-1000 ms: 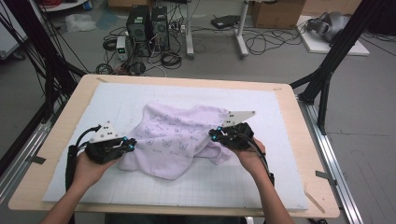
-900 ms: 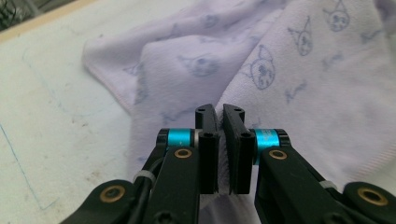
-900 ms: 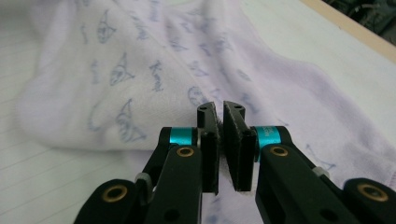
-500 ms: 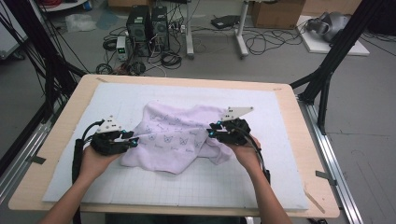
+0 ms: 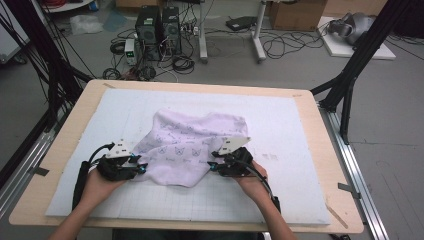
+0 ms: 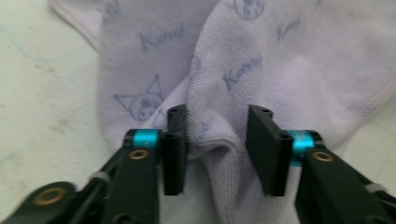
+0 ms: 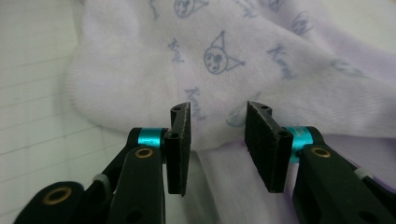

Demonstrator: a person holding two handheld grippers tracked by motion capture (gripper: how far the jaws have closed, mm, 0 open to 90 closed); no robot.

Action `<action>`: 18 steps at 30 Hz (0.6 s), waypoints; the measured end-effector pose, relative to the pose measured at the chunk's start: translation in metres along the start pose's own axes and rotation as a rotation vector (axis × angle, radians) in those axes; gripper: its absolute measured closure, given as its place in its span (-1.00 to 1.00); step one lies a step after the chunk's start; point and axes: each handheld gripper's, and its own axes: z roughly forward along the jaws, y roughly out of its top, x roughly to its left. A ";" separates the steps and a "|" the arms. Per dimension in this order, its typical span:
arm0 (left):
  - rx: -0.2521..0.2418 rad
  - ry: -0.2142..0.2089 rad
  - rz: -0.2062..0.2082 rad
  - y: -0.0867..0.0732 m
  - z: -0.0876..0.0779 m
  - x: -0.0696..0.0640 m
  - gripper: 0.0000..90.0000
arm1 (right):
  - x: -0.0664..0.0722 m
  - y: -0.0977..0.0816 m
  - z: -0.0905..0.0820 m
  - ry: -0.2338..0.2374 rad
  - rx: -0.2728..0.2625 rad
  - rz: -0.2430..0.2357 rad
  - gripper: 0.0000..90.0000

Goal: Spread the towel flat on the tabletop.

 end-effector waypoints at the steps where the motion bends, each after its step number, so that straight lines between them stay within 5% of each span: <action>1: 0.000 -0.005 0.004 0.000 0.004 0.000 0.47 | 0.001 0.000 0.005 0.000 0.012 0.002 0.35; 5: 0.001 -0.003 0.019 0.002 0.008 -0.002 0.72 | 0.000 -0.002 0.028 -0.009 0.065 0.003 0.50; 9: 0.000 -0.002 0.027 0.002 0.004 -0.003 0.79 | -0.002 -0.002 0.028 0.007 0.058 0.008 0.85; 18: -0.093 -0.028 0.043 0.010 -0.037 -0.024 0.80 | 0.008 -0.003 -0.025 0.044 -0.018 0.009 0.89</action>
